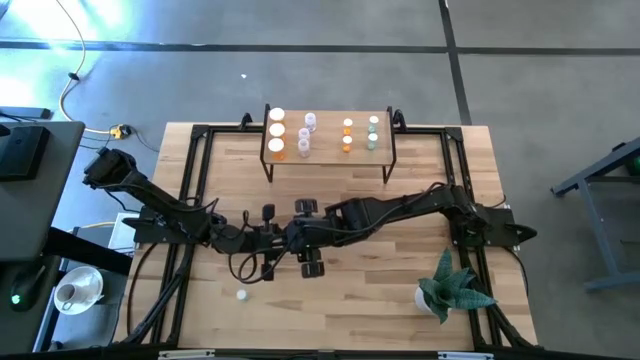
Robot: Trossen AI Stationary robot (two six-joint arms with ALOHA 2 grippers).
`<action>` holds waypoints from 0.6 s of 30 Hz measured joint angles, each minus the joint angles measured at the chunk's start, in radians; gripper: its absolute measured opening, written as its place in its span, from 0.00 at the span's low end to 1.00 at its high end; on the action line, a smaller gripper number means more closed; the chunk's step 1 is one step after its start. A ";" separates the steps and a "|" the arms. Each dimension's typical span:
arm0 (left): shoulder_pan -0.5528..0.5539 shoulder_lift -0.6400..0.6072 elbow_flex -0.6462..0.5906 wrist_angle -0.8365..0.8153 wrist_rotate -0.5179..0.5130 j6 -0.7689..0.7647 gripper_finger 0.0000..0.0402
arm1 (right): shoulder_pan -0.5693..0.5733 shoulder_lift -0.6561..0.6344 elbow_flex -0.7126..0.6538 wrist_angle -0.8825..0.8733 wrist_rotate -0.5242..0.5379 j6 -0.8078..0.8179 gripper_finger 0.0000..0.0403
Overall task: Pick and place medicine bottles onto shelf by color
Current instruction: Put the small orange pill bottle on the shelf aligned with the other small orange pill bottle
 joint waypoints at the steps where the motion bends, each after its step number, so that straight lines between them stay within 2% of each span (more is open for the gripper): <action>1: 0.000 0.000 0.000 0.000 0.000 0.000 0.25 | 0.000 0.000 0.000 0.000 0.000 0.004 0.48; 6: 0.000 0.000 0.000 0.004 -0.015 0.000 0.26 | 0.000 0.000 0.000 0.000 0.000 0.007 0.45; 14: 0.001 0.000 0.000 0.005 -0.023 0.010 0.27 | 0.000 0.000 0.000 0.000 -0.005 0.009 0.26; 18: 0.001 0.000 0.000 0.010 -0.057 0.018 0.28 | -0.001 0.000 0.000 0.001 -0.008 0.008 0.23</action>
